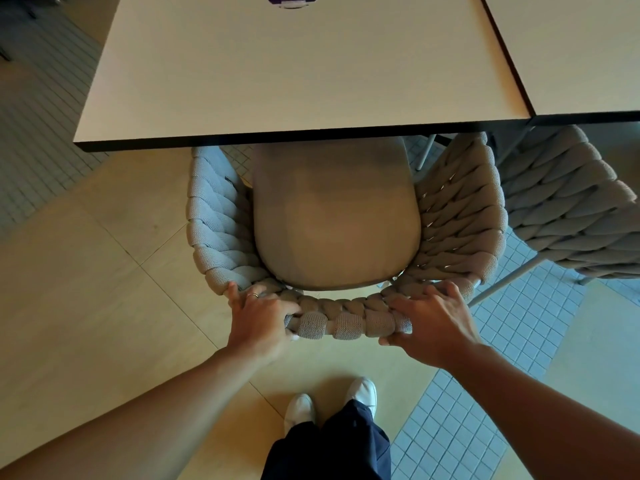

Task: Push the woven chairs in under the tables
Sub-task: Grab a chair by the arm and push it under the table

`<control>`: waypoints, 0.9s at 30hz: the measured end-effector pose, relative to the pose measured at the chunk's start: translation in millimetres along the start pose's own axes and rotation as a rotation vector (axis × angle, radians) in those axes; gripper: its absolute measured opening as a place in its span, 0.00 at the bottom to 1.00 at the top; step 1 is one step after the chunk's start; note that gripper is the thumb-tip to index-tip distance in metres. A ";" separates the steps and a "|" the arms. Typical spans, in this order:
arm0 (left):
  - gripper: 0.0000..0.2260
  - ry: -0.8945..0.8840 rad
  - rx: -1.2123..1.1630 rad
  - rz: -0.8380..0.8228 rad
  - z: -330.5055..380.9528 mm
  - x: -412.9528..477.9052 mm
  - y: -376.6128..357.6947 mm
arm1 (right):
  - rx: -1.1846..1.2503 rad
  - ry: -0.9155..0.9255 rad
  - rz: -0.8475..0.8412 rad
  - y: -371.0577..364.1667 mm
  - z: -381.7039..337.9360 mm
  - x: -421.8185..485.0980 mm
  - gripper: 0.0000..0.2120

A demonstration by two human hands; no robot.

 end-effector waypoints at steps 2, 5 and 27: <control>0.18 0.004 0.005 -0.005 0.8 0.4 -0.6 | 0.004 0.003 -0.004 -1.2 0.3 -1.5 0.31; 0.18 0.008 0.004 -0.010 0.5 1.5 0.5 | 0.009 0.007 0.005 -1.2 -0.2 -1.4 0.31; 0.15 -0.010 0.026 0.080 -32.3 -3.0 20.6 | 0.125 0.051 0.045 -9.4 -33.6 11.2 0.29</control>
Point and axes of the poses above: each hand's wrist, its own x-axis towards the middle knuckle, its own y-axis out of the back of the hand, z = x × y, the point moved 8 cm from there along x, towards the middle knuckle, and after that the axes turned 9 degrees about -z, right-handed, at the moved point
